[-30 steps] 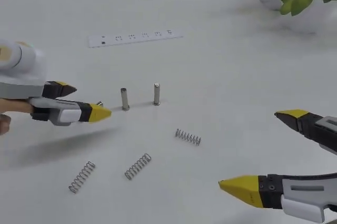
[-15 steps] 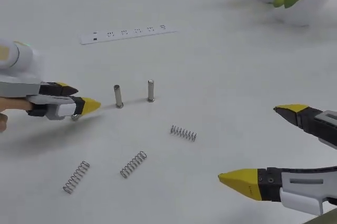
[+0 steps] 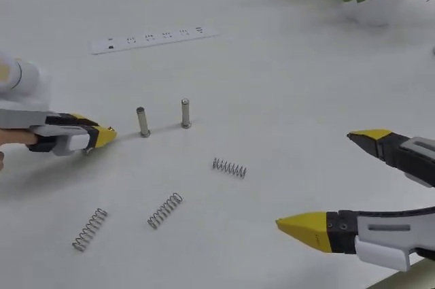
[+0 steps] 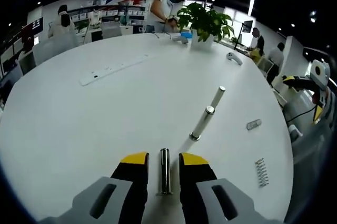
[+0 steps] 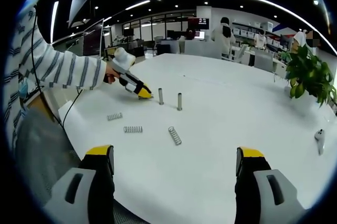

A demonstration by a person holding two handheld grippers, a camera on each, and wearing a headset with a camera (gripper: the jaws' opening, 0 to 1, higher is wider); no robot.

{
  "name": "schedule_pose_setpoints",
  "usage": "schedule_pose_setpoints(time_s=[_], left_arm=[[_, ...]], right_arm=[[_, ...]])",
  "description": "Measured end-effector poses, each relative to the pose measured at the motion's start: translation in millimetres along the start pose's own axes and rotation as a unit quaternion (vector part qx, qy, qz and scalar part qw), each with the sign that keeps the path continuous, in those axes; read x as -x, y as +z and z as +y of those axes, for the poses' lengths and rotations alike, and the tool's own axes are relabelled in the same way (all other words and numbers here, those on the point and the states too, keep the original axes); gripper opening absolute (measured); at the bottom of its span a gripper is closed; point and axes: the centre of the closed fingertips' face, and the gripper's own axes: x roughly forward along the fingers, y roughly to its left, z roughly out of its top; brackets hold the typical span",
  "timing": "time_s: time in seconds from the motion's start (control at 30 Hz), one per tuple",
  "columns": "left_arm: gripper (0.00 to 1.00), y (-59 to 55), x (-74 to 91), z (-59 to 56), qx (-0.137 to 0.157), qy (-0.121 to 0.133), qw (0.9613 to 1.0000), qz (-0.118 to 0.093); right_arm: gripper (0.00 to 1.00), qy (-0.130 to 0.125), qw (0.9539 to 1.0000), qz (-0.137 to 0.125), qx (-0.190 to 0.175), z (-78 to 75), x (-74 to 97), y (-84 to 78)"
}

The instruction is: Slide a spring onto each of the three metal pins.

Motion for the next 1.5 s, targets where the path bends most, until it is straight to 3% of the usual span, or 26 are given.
schedule_pose_setpoints(time_s=[0.13, 0.37, 0.6, 0.67, 0.87, 0.93, 1.17, 1.3, 1.5], left_arm=[[0.08, -3.5, -2.6, 2.8, -0.005, 0.007, 0.9999, 0.008], [0.05, -3.6, -4.6, -1.8, -0.008, 0.006, 0.9999, 0.011], [0.02, -2.4, -8.4, -6.5, -0.055, 0.011, 0.9983, 0.019], [0.01, -4.0, -7.8, -4.6, -0.093, 0.020, 0.9950, 0.030], [0.00, -3.7, -9.5, -4.9, -0.090, 0.024, 0.9952, 0.028], [0.00, -5.8, -9.0, -8.4, -0.077, 0.014, 0.9964, 0.032], [0.00, -5.1, -9.1, -4.5, -0.081, 0.018, 0.9961, 0.032], [0.00, -4.6, -8.3, -2.6, -0.033, 0.019, 0.9990, 0.023], [0.00, -6.5, -5.0, 1.6, -0.009, 0.026, 0.9991, 0.032]], right_arm=[[0.95, -0.001, 1.0000, 0.000, 0.000, 0.2, 0.4, -0.1], [0.95, -0.003, 1.0000, -0.003, -0.004, -0.3, 0.8, 0.8], [0.95, -0.001, 1.0000, -0.003, -0.004, 0.2, 0.0, 0.9], [0.95, 0.002, 1.0000, -0.007, -0.005, 1.0, -0.4, 2.0], [0.95, 0.002, 0.9999, -0.010, -0.007, 1.9, -0.6, 3.4], [0.95, 0.003, 0.9999, -0.010, -0.006, 2.3, -0.1, 3.0], [0.93, 0.004, 0.9999, -0.009, -0.007, 1.3, 1.1, 1.0], [0.94, 0.002, 0.9999, -0.016, -0.004, 2.1, 1.2, 3.7], [0.94, 0.005, 0.9996, -0.027, -0.006, 4.4, 0.5, 8.0]])
